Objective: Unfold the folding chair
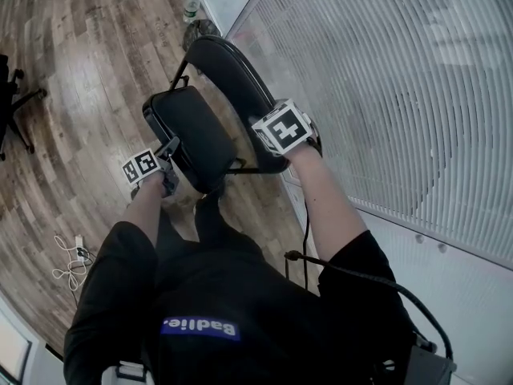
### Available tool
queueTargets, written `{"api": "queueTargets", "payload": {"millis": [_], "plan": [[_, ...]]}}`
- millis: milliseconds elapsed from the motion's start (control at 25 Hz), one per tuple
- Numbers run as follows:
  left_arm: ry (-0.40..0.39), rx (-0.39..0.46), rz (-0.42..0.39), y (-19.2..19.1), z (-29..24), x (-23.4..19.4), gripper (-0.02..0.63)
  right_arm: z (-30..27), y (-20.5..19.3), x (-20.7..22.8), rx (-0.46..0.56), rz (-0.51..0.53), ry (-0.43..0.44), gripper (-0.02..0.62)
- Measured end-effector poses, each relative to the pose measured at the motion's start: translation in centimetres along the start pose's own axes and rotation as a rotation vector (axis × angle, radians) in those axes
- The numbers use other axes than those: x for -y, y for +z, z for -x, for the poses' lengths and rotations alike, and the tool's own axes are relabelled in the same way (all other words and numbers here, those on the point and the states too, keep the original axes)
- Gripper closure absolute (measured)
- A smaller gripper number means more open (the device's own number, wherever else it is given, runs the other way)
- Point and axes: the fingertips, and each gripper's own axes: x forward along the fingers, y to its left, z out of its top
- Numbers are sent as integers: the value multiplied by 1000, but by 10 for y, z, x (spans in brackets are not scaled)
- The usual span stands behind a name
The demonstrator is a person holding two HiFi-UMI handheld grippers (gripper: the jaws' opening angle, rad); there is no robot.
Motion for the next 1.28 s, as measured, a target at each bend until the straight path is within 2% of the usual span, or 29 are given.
{"api": "queueTargets", "payload": {"millis": [480, 1280], "plan": [[-47, 3, 51, 14, 32, -44, 443, -8, 14, 3, -19, -22, 32, 459], [-102, -36, 103, 13, 50, -109, 431, -35, 7, 15, -8, -68, 86, 457]]}}
